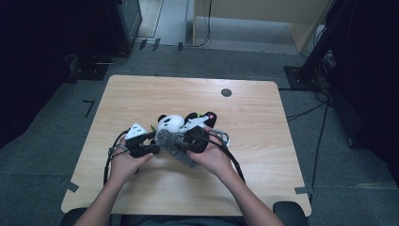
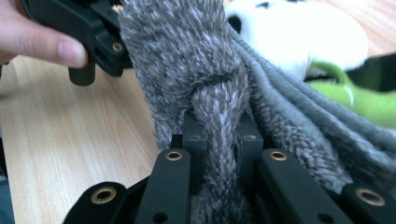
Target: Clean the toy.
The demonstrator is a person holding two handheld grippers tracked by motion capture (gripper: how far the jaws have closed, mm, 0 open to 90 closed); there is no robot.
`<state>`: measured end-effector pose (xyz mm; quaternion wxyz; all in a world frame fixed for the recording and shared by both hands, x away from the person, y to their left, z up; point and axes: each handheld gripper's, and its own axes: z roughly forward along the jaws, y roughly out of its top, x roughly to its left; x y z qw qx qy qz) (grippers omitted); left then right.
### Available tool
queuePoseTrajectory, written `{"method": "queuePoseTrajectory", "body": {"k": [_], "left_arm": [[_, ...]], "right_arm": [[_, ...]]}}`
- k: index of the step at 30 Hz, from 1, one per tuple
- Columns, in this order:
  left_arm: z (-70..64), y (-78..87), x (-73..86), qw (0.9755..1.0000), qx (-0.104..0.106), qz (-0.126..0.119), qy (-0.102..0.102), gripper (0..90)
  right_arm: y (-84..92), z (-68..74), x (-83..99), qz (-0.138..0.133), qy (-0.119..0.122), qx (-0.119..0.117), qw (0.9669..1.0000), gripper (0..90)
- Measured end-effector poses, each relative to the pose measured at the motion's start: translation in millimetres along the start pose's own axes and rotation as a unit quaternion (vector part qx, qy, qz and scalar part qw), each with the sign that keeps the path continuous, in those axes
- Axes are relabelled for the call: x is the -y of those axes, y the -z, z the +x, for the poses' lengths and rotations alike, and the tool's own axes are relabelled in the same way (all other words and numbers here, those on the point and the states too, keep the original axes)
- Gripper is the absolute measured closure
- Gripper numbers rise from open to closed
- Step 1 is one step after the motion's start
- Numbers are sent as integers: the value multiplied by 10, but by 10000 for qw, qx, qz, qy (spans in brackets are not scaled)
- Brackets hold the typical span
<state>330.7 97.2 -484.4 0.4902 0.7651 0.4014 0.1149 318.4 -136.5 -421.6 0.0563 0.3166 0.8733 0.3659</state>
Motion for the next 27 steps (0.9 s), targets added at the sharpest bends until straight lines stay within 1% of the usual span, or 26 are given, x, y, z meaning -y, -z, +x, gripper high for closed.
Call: {"method": "queuePoseTrajectory", "body": {"k": [4,8,12,15,20,23,25,27], "left_arm": [[-2,0,1,10000,-5,7,-38,404],[1,2,2,10000,3,18,-55,406],[-7,-3,4,10000,17,21,-64,407],[-8,-5,5,10000,24,22,-66,407],[-5,-6,5,10000,38,11,-60,411],[-10,-9,3,10000,72,15,-29,429],[-14,-11,3,10000,77,10,-25,437],[-17,-11,3,10000,84,10,-13,443]], "right_arm": [[8,-4,77,-3,-40,-33,10000,801],[36,15,143,77,-46,3,10000,801],[42,11,199,91,-25,18,10000,801],[51,12,222,97,0,32,9999,801],[93,-5,238,130,-41,6,9999,802],[152,-48,248,73,-106,15,9999,802],[209,-78,253,13,-227,-33,9997,801],[279,-106,256,-102,-319,-81,9994,801]]}}
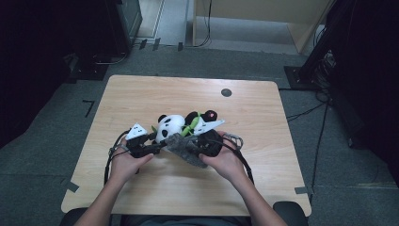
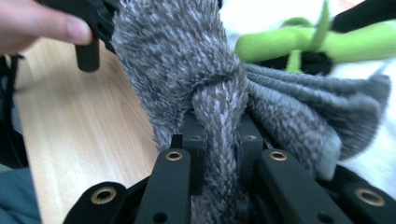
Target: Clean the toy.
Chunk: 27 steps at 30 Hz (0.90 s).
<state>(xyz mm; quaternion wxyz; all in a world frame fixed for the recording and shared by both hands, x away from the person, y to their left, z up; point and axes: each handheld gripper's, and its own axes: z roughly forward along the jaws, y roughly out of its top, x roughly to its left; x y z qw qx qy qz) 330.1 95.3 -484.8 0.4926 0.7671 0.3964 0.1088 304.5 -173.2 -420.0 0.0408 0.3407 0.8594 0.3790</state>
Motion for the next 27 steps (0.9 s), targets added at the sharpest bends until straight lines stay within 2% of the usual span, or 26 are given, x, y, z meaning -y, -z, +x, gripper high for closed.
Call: {"method": "queuePoseTrajectory", "body": {"k": [2,6,11,14,17,19,25,27], "left_arm": [[-1,-1,0,10000,2,4,-2,446],[-4,-2,0,10000,0,5,3,447],[-3,0,1,10000,1,10,-29,445],[-3,-1,0,10000,-4,5,-21,444],[-4,-2,0,10000,-11,3,-15,441],[-5,-2,-1,10000,-17,2,-12,442],[-7,-1,1,10000,-10,12,-5,442],[-8,0,3,10000,-2,26,-38,442]], "right_arm": [[76,-18,-2,-75,-64,-40,9999,801],[282,-52,-27,-409,-219,-127,9988,801],[632,-125,-107,-977,-272,64,9948,802],[811,-197,-130,-1140,-314,216,9928,801],[908,-252,-99,-1182,-390,284,9918,801],[912,-269,-48,-1152,-416,293,9920,801],[675,-287,183,-688,-454,304,9961,799],[620,-306,262,-635,-471,362,9962,797]]}}
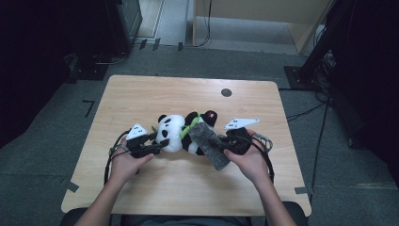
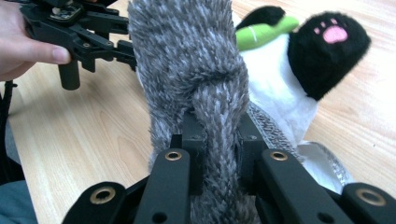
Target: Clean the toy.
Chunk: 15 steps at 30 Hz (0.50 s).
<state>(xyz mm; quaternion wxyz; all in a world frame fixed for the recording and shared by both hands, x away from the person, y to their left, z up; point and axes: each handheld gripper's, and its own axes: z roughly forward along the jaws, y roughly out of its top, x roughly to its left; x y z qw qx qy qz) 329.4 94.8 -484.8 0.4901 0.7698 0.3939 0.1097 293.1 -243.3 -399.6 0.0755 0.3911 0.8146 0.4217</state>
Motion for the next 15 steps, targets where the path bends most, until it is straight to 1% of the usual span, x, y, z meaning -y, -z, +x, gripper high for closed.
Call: {"method": "queuePoseTrajectory", "body": {"k": [1,2,3,4,5,6,9,11,13,15], "left_arm": [[0,0,0,10000,-2,0,-2,441],[0,0,0,10000,0,-2,-1,441],[2,0,1,10000,3,-4,-7,441],[3,0,1,10000,6,-5,-5,441],[4,0,1,10000,9,-8,0,441],[5,0,1,10000,11,-7,0,441],[5,-1,1,10000,9,-13,4,440],[7,-1,1,10000,6,-20,1,440],[8,-3,1,10000,7,-28,14,439],[6,-3,0,10000,2,-26,17,439]], "right_arm": [[2,-23,33,-33,-76,-18,10000,797],[11,-39,46,-50,-101,-10,9999,797],[27,-63,57,-53,-109,57,9999,797],[47,-93,69,-31,-107,183,9998,797],[57,-113,78,-15,-90,240,9997,797],[69,-140,96,-9,-138,289,9995,797],[78,-183,127,-17,-229,301,9993,797],[90,-205,129,-20,-243,349,9991,797],[115,-221,123,-72,-278,363,9989,797],[158,-217,98,-181,-317,327,9988,797]]}}
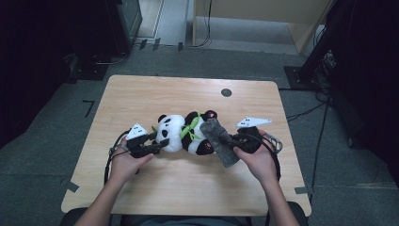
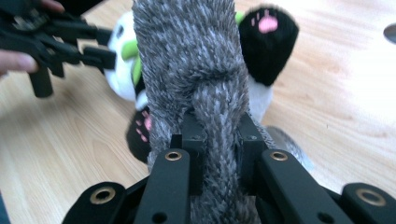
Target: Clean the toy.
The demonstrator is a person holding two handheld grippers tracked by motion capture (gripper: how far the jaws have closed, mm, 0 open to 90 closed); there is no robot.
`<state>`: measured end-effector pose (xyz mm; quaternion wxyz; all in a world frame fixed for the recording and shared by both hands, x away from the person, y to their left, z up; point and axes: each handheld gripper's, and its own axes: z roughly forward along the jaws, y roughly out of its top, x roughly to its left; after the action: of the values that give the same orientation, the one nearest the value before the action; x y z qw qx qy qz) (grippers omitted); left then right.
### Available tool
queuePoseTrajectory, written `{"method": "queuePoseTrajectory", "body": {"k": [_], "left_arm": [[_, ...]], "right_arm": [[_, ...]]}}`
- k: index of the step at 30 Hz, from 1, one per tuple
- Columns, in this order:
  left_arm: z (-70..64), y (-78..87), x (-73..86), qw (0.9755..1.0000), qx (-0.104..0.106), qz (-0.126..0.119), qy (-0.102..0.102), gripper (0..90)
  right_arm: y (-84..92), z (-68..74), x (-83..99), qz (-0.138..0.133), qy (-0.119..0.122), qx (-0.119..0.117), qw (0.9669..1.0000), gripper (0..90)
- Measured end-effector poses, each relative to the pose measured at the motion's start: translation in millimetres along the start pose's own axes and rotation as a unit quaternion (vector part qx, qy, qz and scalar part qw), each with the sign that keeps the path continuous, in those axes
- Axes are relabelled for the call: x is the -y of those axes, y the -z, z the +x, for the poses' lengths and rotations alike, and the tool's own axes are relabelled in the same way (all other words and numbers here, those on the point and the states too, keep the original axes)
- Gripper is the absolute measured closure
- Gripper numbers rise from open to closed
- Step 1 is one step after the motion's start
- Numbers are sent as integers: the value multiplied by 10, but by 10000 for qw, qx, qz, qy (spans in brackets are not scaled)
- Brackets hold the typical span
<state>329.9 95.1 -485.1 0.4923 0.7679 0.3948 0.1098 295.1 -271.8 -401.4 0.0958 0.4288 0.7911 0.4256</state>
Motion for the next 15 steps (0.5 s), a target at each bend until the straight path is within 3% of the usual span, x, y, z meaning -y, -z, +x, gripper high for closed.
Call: {"method": "queuePoseTrajectory", "body": {"k": [5,9,15], "left_arm": [[-7,1,-1,10000,-20,10,-14,437],[-7,-1,-1,10000,-22,-5,1,437],[-3,-2,0,10000,-10,-11,3,436]], "right_arm": [[67,114,-121,-196,134,-84,9997,797],[23,254,-239,-266,313,-218,9989,797],[-212,384,-208,38,495,-407,9979,796]]}}
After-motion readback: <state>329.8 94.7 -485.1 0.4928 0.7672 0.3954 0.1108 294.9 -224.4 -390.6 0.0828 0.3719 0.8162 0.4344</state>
